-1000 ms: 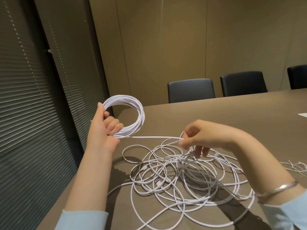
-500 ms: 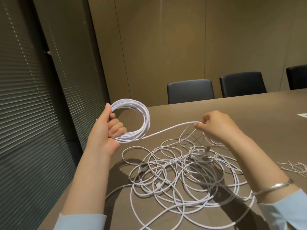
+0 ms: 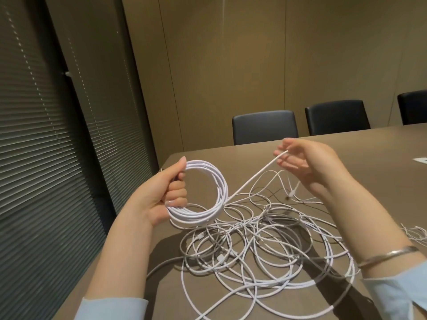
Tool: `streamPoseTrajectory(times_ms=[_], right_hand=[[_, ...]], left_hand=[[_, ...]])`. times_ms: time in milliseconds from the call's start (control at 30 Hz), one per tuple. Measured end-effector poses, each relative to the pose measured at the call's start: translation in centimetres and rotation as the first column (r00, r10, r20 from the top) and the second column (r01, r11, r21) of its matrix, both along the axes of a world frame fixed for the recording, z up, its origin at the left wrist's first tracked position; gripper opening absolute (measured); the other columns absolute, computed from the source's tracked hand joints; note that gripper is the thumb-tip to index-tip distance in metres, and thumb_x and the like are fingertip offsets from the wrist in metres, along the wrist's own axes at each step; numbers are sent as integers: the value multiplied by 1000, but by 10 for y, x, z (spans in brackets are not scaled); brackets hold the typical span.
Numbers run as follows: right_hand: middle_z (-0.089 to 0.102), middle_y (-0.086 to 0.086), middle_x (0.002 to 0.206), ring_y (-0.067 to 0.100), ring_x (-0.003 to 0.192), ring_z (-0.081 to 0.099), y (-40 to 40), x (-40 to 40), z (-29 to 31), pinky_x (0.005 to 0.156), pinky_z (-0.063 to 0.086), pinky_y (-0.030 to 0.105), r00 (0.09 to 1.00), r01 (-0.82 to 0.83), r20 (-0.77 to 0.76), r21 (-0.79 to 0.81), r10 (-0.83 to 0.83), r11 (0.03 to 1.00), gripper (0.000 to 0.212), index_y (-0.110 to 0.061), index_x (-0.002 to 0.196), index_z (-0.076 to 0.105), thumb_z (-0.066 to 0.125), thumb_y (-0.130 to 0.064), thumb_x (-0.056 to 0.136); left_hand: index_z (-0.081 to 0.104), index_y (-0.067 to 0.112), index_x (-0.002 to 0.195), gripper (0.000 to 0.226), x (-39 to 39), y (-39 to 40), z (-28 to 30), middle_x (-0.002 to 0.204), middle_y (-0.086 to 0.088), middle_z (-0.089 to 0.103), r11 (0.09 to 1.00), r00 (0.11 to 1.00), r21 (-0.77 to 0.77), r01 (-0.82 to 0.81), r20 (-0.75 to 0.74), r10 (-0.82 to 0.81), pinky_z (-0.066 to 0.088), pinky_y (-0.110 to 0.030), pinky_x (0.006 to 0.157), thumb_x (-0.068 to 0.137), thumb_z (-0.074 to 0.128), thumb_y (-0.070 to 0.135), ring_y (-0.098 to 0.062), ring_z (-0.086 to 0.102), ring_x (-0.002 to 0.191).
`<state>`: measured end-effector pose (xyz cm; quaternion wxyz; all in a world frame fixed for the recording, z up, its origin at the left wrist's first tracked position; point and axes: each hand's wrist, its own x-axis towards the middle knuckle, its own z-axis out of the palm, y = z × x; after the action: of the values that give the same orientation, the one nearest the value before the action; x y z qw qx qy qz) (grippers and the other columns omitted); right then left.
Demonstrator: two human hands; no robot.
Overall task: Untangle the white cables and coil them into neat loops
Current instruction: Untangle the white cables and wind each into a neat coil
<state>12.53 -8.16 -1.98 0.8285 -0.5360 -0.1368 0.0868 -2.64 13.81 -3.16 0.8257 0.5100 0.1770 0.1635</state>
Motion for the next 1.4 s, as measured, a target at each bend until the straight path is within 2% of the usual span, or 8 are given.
streamPoseTrajectory(times_ms=[200,333,567,800,933,1100,1267,1400], right_hand=[[70,7,109,15,65,66,-12,1,5,69,57,31,994,-28,104,-93,37,995,62,-10,148,22,56,-5,96],[71,2,113,13,63,64,-12,-8,10,72,58,30,933,-156,281,-245,224,957,34,-7,134,46,43,-2,101],[66,8,97,12,61,51,-3,-25,15,65,50,22,849,-245,451,-126,276,961,37,-7,113,65,36,9,98],[69,3,88,11,69,62,12,-50,12,72,56,24,632,-139,654,-433,417,890,28,-9,105,73,57,8,90],[73,3,86,14,80,69,23,-55,5,73,54,21,531,-94,709,-496,465,863,24,-12,105,70,70,-1,84],[74,2,79,15,69,68,27,-51,0,59,49,20,559,-33,711,-495,427,868,31,-15,100,62,77,0,77],[69,7,84,21,76,67,27,-46,-4,69,58,38,630,-66,672,-453,389,889,35,-11,96,60,78,6,71],[66,-6,104,9,102,62,30,-42,-8,81,51,31,662,38,672,-471,331,881,36,-22,97,64,80,-6,71]], left_hand=[[46,15,60,33,4,-7,-4,42,9,20,990,992,81,112,-75,-106,11,-13,33,75,70,33,-3,17,29],[45,15,60,34,9,-12,-8,42,8,19,986,984,86,141,-122,-130,11,-13,32,75,70,32,-3,17,29],[46,14,61,33,14,-19,-15,42,9,19,983,971,28,181,-163,-174,11,-12,33,72,72,32,-3,17,29],[43,16,63,37,20,-39,-12,40,9,19,961,953,49,273,-152,-263,12,-14,32,75,68,39,-3,17,28],[42,15,56,57,21,-52,-7,41,7,15,935,931,35,352,-113,-346,14,-13,32,73,61,65,-4,16,28],[40,18,53,68,20,-62,-7,50,6,9,914,912,28,406,-74,-403,9,-17,41,67,51,84,-8,7,40],[49,13,61,48,19,-65,-10,50,7,15,898,903,112,427,-99,-417,12,-15,37,67,68,57,-4,11,37],[45,15,62,41,20,-64,-11,47,8,15,910,914,91,404,-67,-399,16,-13,33,68,71,46,-3,16,32]])
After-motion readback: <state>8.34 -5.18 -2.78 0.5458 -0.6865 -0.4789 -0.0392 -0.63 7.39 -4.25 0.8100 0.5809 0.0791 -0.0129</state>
